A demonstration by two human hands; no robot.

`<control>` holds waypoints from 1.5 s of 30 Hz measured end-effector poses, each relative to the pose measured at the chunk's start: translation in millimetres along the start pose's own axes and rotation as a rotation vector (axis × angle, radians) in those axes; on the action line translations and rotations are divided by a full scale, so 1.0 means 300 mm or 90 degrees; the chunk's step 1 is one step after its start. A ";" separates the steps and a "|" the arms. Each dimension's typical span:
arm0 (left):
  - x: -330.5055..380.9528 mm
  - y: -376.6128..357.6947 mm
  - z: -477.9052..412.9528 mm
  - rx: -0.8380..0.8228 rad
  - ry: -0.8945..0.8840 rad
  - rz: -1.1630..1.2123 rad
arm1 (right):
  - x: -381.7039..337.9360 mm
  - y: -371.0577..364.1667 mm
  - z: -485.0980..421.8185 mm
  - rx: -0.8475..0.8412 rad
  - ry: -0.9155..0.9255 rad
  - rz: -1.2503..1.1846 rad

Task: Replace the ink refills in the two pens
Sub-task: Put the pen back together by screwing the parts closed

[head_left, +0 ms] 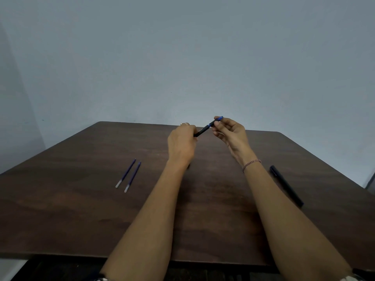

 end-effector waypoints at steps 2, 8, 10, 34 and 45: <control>-0.006 -0.004 0.004 -0.005 0.009 0.013 | 0.003 -0.001 0.000 0.012 0.001 0.010; -0.027 -0.018 0.008 -0.016 0.047 0.049 | 0.006 -0.030 0.000 -0.018 -0.019 -0.064; -0.030 -0.019 0.005 -0.017 0.052 0.049 | 0.003 -0.032 0.001 -0.032 -0.033 -0.111; -0.029 -0.106 0.001 -0.143 0.115 0.275 | 0.023 -0.024 0.004 -0.047 -0.093 -0.080; -0.034 -0.122 0.004 -0.159 0.123 0.309 | 0.014 -0.005 -0.006 -0.045 -0.071 -0.124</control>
Point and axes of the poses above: each hand's wrist, its own z-axis away from the middle knuckle, its own y-axis out of the back of the hand, x = y × z, the point moved 8 cm from there along -z, towards the middle knuckle, and after that the axes turned 4 degrees about x, right-handed, at the moved point
